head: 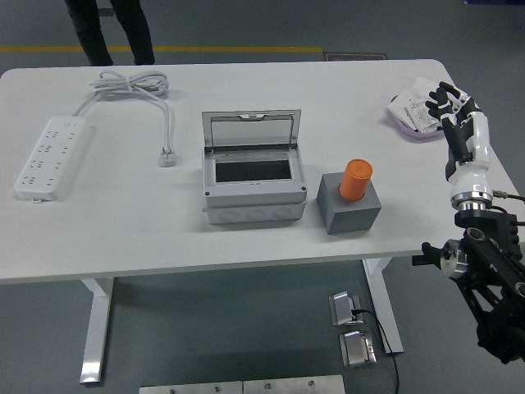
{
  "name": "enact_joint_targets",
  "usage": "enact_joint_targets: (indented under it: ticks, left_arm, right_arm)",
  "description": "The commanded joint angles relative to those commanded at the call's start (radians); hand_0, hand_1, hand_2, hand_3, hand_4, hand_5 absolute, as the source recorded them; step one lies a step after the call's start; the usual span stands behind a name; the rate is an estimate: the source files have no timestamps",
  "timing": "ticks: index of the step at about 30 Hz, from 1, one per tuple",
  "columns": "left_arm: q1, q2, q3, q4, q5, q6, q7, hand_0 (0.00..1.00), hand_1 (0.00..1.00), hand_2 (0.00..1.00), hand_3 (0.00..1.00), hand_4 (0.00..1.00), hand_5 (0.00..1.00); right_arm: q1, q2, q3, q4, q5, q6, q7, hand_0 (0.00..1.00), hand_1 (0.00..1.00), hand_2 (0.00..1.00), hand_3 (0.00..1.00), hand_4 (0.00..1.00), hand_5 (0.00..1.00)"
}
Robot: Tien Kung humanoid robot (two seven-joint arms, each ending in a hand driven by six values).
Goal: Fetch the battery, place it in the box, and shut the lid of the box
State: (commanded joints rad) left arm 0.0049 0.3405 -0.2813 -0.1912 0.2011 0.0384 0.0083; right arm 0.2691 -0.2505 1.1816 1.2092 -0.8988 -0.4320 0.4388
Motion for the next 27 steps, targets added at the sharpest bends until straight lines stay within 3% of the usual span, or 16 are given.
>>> enact_joint_targets:
  ticks: [14,27]
  left_arm:
    - [-0.002,0.001,0.009,-0.001,-0.007,0.0,0.0,0.614,0.691,0.622,0.646,0.7,0.153]
    - [-0.004,0.005,0.012,-0.002,-0.007,-0.001,0.0,0.614,0.691,0.622,0.648,0.7,0.153]
  right_arm:
    - [0.035,0.051,-0.132,-0.07,0.02,-0.008,0.021,0.765,0.692,0.705,0.761,0.929,0.594]
    - [0.035,0.048,-0.222,-0.088,0.052,0.001,0.018,0.765,0.691,0.705,0.761,0.925,0.588]
